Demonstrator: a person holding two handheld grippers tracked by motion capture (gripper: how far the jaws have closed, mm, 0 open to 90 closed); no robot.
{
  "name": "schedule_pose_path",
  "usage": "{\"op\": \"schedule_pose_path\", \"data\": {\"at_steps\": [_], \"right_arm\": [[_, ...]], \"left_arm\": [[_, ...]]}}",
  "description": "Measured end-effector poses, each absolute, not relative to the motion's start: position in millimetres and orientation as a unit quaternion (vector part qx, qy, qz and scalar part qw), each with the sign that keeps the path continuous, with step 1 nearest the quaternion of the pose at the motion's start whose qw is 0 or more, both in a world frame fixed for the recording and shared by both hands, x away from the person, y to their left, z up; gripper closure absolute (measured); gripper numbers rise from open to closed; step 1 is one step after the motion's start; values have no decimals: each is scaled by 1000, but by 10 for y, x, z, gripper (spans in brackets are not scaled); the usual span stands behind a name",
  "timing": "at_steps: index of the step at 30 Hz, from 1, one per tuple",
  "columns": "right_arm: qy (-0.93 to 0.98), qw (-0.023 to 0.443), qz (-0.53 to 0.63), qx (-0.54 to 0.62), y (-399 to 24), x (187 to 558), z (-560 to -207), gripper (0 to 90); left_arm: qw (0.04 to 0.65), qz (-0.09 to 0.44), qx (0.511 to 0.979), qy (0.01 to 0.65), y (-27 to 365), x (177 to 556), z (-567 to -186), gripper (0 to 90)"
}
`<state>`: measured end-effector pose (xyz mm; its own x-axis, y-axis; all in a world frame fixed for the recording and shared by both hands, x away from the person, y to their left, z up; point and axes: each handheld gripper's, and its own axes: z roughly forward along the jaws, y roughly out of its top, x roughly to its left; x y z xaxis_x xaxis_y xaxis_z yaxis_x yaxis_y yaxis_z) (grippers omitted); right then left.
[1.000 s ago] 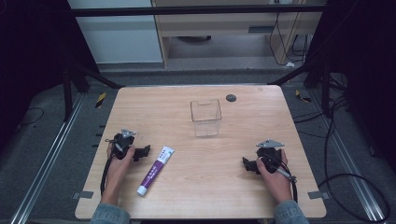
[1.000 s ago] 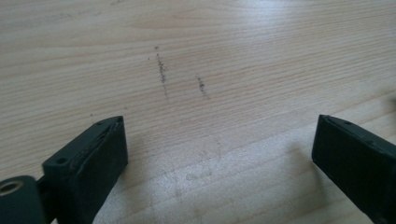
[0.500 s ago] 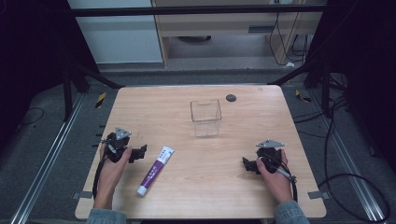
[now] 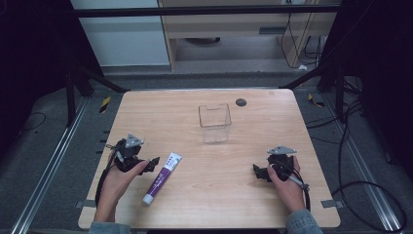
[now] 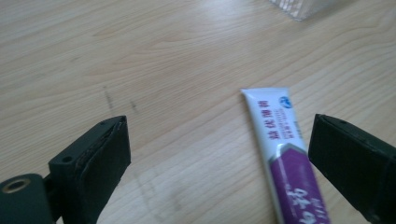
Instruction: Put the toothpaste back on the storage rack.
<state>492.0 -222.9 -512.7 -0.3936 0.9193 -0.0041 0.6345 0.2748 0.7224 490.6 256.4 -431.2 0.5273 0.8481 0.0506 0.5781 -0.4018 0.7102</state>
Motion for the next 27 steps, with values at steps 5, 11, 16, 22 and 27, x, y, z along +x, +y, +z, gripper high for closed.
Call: {"op": "schedule_pose_path", "data": {"at_steps": [5, 11, 16, 22, 27], "right_arm": [[768, 218, 327, 506, -2229, 4920, -5128, 4], [768, 218, 327, 506, -2230, 4920, -5127, 4], [768, 219, 326, 505, -2231, 4920, -5128, 4], [768, 218, 327, 505, -2231, 4921, -5128, 4], [769, 218, 327, 505, -2230, 4921, -5127, 4]], "left_arm": [[332, 175, 819, 433, 2452, 4875, -4328, 68], [328, 162, 824, 432, 2361, 4857, -4368, 97], [324, 150, 823, 440, 2280, 4878, -4404, 108], [318, 139, 829, 439, 2155, 4909, -4343, 118], [310, 133, 829, 446, 2066, 4966, -4341, 120]]}}
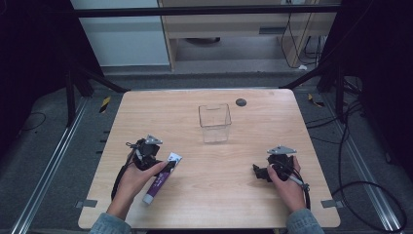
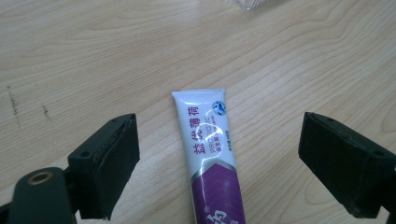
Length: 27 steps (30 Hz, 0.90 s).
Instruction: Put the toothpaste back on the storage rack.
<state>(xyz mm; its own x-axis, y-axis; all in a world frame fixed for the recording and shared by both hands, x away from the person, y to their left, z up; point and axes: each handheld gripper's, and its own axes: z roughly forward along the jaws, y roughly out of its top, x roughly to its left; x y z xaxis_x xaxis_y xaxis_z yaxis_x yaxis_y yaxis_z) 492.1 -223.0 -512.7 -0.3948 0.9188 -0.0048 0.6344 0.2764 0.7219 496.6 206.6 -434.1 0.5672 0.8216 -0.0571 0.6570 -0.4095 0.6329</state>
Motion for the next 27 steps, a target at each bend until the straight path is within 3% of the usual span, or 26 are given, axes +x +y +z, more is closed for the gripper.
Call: {"op": "schedule_pose_path", "data": {"at_steps": [7, 16, 27], "right_arm": [[770, 217, 327, 503, -2233, 4926, -5127, 5], [770, 218, 327, 503, -2233, 4925, -5126, 5], [770, 217, 328, 503, -2234, 4926, -5127, 5]], "left_arm": [[218, 140, 867, 425, 1937, 5005, -4388, 120], [171, 152, 885, 406, 1806, 5040, -4278, 133], [159, 135, 890, 405, 1752, 5068, -4297, 161]]}}
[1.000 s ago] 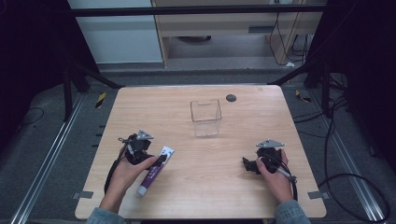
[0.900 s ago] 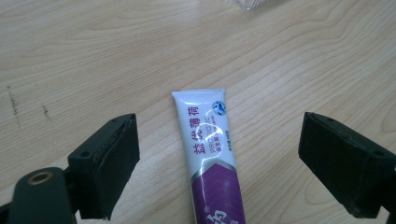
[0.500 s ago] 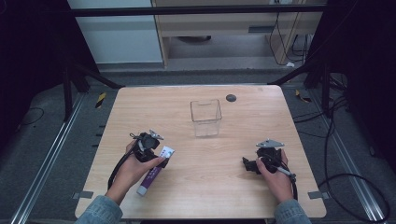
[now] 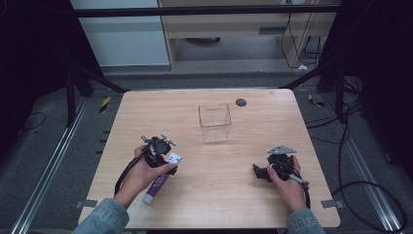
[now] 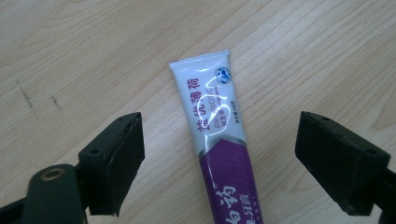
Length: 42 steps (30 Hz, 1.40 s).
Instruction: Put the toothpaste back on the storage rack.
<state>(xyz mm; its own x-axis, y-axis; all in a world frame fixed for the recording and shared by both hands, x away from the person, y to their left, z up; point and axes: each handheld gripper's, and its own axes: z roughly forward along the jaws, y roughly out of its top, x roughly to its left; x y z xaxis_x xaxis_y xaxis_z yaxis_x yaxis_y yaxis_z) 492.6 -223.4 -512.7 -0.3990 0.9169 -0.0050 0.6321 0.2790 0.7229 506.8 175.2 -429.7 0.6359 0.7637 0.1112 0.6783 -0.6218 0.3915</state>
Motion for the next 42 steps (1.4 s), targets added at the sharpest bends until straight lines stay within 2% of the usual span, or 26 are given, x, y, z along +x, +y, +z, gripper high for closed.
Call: {"op": "schedule_pose_path", "data": {"at_steps": [8, 14, 26, 33, 42], "right_arm": [[770, 219, 327, 501, -2235, 4933, -5129, 4], [770, 219, 327, 502, -2234, 4932, -5129, 4], [770, 219, 327, 502, -2235, 4933, -5129, 4], [770, 219, 327, 501, -2235, 4933, -5129, 4], [769, 218, 328, 504, -2232, 4932, -5127, 4]], "left_arm": [[134, 117, 903, 390, 1701, 5129, -4392, 343], [114, 98, 907, 393, 1679, 5214, -4532, 410], [110, 65, 898, 421, 1748, 5325, -4624, 469], [104, 62, 898, 423, 1731, 5340, -4639, 479], [96, 75, 902, 413, 1718, 5322, -4641, 548]]}}
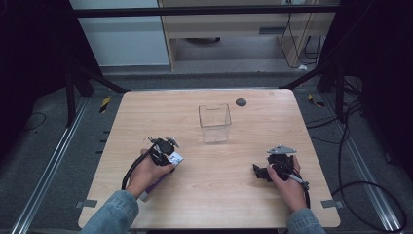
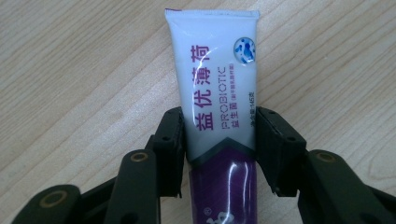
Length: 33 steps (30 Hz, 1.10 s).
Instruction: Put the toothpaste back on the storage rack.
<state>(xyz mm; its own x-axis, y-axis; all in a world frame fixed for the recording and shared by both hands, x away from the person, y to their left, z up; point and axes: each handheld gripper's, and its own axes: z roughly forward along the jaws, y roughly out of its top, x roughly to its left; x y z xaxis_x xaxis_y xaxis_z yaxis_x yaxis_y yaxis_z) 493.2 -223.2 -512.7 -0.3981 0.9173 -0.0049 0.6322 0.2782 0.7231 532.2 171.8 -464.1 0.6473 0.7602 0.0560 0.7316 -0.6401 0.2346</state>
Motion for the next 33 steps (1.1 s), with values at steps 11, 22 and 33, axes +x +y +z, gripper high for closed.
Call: {"op": "schedule_pose_path", "data": {"at_steps": [11, 22, 33], "right_arm": [[770, 219, 327, 501, -2235, 4933, -5129, 4], [770, 219, 327, 501, -2235, 4933, -5129, 4], [769, 218, 328, 503, -2232, 4932, -5127, 4]], "left_arm": [[92, 85, 911, 394, 1663, 5277, -4631, 625], [113, 95, 912, 383, 1691, 5250, -4586, 757], [175, 105, 899, 389, 1732, 5247, -4256, 774]]}}
